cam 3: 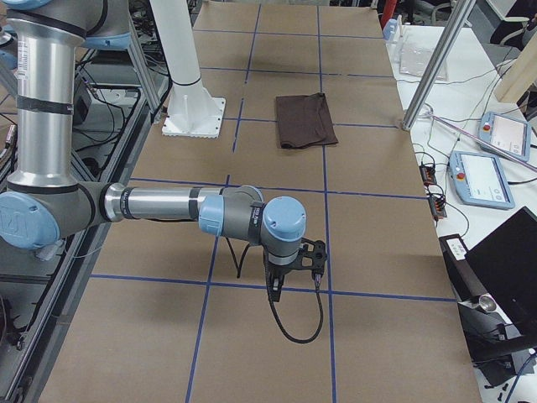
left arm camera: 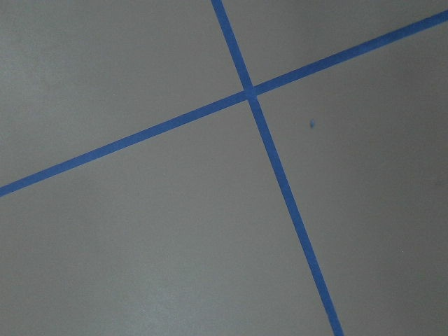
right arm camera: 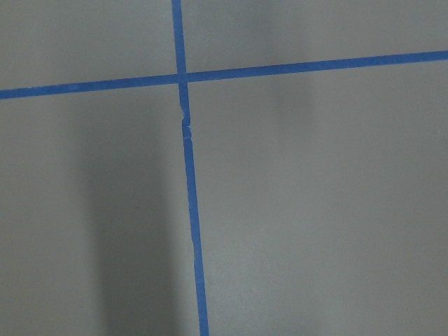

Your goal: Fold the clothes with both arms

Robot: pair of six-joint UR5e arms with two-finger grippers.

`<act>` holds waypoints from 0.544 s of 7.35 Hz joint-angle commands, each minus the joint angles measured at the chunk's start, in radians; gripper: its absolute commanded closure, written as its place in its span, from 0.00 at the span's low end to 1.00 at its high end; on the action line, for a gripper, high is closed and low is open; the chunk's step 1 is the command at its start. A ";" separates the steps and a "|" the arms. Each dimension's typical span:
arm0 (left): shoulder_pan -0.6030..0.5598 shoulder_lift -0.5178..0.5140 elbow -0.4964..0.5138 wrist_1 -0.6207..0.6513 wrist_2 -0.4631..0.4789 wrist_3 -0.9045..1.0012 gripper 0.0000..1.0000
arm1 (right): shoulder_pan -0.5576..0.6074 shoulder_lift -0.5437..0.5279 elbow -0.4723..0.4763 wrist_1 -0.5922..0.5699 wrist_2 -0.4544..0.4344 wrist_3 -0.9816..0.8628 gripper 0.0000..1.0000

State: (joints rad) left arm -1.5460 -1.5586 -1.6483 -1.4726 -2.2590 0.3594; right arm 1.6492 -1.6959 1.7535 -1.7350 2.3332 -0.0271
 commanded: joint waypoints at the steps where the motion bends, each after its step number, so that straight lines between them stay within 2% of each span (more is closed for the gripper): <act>1: 0.000 0.000 0.005 0.000 -0.029 -0.143 0.00 | -0.006 0.001 0.001 0.000 -0.002 0.013 0.00; 2: 0.001 0.000 0.007 0.000 -0.065 -0.249 0.00 | -0.006 0.002 0.001 0.000 0.000 0.016 0.00; 4: 0.001 0.000 0.004 -0.002 -0.068 -0.296 0.00 | -0.006 0.002 0.001 0.000 0.005 0.016 0.00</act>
State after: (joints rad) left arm -1.5456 -1.5578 -1.6424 -1.4736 -2.3208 0.0994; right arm 1.6430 -1.6938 1.7548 -1.7349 2.3353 -0.0113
